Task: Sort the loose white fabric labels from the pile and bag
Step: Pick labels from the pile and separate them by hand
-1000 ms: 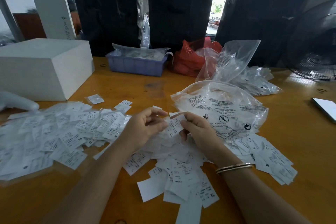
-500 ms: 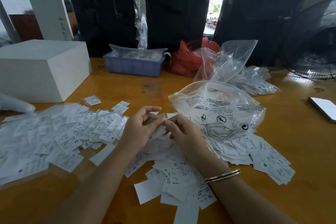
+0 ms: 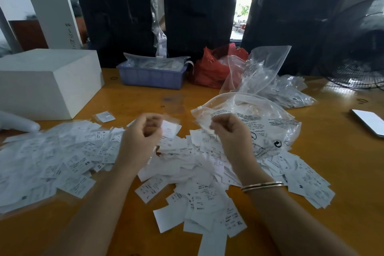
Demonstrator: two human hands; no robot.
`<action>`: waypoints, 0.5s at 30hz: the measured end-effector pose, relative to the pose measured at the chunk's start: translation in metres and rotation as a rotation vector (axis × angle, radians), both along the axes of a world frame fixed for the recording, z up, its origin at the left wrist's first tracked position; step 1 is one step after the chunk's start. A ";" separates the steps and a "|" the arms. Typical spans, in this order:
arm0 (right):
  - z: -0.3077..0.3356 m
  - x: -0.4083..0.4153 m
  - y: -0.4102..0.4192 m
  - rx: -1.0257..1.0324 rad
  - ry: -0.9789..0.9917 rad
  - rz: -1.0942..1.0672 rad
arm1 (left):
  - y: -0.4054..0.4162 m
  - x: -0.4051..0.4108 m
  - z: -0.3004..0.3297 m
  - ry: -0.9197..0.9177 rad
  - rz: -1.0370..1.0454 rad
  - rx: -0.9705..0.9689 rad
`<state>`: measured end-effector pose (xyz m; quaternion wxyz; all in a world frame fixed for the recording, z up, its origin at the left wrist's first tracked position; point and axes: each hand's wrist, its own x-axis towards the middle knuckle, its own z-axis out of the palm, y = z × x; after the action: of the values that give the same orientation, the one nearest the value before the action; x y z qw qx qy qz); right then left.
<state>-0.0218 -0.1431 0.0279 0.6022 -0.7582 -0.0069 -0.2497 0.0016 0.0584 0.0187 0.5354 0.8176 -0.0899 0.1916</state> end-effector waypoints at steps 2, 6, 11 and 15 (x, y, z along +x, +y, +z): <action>0.012 0.009 -0.014 -0.128 -0.122 -0.132 | 0.014 0.007 -0.001 -0.016 0.208 0.098; 0.025 0.037 -0.050 -0.428 -0.090 -0.335 | 0.026 0.012 -0.014 0.059 0.411 0.299; 0.008 0.064 -0.090 -1.063 0.651 -0.264 | 0.026 0.011 -0.015 -0.017 0.550 0.669; 0.003 0.065 -0.086 -1.041 0.580 -0.346 | 0.018 0.010 -0.011 -0.149 0.403 0.652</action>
<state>0.0431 -0.2287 0.0307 0.0814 -0.9796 0.1592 -0.0913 0.0117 0.0761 0.0074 0.1910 0.9300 -0.0224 0.3133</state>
